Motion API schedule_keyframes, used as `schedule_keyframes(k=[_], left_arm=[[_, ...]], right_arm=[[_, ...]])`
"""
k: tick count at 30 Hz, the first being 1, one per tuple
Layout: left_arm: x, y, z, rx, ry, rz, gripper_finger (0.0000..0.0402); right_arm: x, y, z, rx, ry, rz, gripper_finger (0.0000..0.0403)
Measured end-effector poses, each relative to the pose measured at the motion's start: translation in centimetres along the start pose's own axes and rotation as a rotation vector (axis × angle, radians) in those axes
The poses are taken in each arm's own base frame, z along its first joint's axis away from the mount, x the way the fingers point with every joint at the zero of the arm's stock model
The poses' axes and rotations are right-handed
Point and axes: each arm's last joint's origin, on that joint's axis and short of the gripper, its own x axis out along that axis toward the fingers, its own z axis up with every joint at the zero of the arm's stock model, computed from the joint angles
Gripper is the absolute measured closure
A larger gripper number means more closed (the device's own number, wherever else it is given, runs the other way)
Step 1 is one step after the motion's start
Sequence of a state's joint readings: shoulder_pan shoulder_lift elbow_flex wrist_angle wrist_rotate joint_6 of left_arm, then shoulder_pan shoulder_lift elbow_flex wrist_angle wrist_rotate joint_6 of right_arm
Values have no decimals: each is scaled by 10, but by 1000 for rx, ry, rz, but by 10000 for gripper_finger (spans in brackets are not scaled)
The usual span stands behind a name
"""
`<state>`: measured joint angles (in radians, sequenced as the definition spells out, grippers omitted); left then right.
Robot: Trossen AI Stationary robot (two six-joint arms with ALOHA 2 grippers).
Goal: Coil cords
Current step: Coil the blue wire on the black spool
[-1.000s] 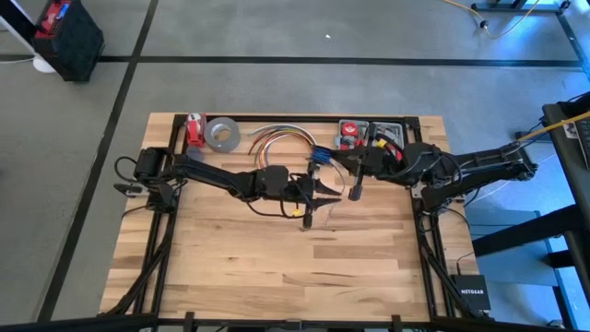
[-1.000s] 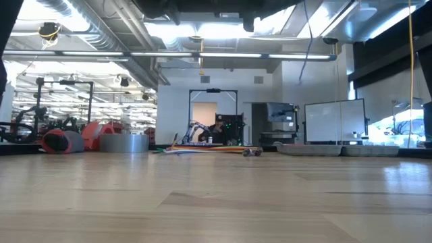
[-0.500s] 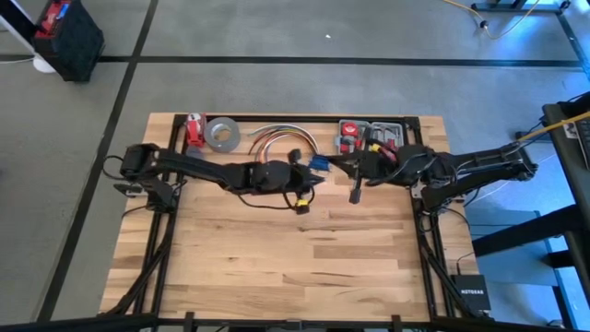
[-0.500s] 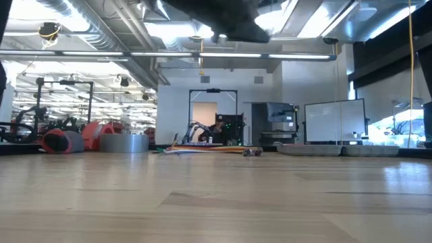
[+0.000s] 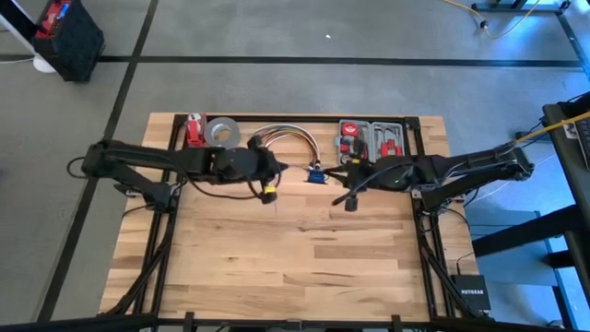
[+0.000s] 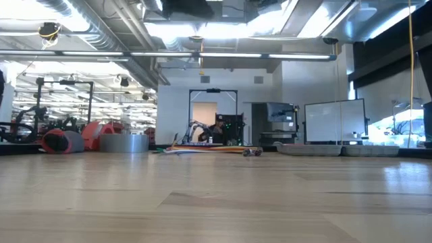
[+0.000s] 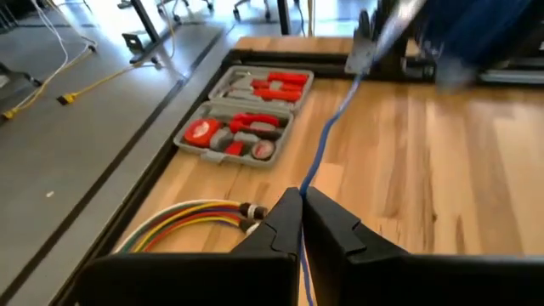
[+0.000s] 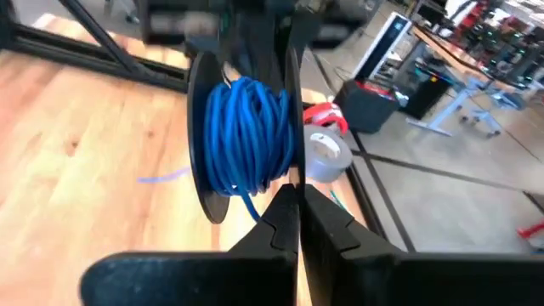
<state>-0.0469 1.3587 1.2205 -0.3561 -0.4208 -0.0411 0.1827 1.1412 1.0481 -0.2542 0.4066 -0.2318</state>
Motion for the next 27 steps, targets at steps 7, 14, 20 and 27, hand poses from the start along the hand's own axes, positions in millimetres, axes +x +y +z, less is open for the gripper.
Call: schedule_keyframes(k=[7,14,20,27], left_arm=[[-15,-1,5,-75,-43,-23,401],[-15,-14,10,-124,-111,-67,401],[-8,-30,8,-98,-125,-95,401],[-15,-7,0,-108,-38,114,401]], right_arm=[[33,8,-14,-69,128,-140,400],[60,10,-21,-92,166,-271,400],[69,11,-21,-90,152,-334,400],[64,23,-17,-154,136,-287,400]])
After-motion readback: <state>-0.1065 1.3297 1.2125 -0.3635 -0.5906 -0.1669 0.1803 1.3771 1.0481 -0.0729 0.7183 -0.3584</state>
